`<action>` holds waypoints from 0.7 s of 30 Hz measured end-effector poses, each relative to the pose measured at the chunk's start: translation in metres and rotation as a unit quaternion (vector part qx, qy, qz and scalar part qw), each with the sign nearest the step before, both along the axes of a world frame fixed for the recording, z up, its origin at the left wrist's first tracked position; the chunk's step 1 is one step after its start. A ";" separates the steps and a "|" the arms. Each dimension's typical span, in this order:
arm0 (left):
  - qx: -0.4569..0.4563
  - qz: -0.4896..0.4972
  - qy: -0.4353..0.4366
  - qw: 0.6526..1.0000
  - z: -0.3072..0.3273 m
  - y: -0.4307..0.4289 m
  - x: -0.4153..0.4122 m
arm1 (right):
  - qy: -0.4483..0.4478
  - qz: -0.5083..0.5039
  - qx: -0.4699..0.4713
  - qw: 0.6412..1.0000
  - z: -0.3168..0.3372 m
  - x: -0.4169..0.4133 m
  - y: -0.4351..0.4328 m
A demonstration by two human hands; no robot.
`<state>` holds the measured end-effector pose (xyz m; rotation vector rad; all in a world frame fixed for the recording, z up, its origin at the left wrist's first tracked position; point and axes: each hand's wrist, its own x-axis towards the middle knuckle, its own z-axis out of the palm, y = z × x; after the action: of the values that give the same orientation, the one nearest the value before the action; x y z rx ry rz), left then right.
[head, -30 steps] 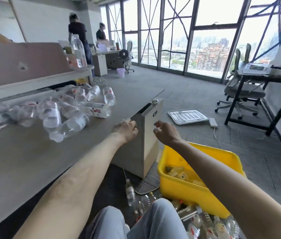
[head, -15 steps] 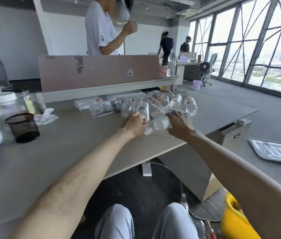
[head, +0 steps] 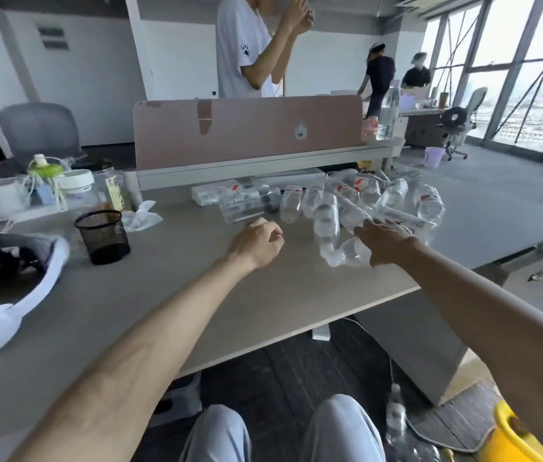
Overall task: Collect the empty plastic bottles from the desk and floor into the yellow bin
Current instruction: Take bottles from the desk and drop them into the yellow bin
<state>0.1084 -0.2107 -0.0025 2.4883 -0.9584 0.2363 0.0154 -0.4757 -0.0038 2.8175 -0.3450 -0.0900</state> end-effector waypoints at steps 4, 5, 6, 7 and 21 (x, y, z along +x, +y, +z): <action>0.056 -0.008 0.010 0.998 -0.004 -0.030 0.007 | -0.102 -0.023 0.174 0.979 0.001 -0.016 -0.011; 0.073 -0.010 0.012 0.997 -0.005 -0.040 0.009 | -0.142 -0.026 0.206 0.968 0.002 -0.020 -0.012; 0.083 -0.005 0.020 0.996 -0.005 -0.050 0.011 | -0.185 -0.029 0.234 0.954 0.004 -0.024 -0.013; 0.088 0.005 0.036 0.995 -0.006 -0.061 0.015 | -0.227 -0.039 0.261 0.937 0.007 -0.029 -0.013; -0.107 0.110 0.294 0.943 -0.038 -0.190 0.050 | -0.397 -0.168 0.611 0.664 -0.012 -0.102 -0.045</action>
<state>0.1588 -0.4005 -0.0409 2.2500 -0.3845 -0.3095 -0.0866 -0.5209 -0.0161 3.8021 -1.4767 1.3974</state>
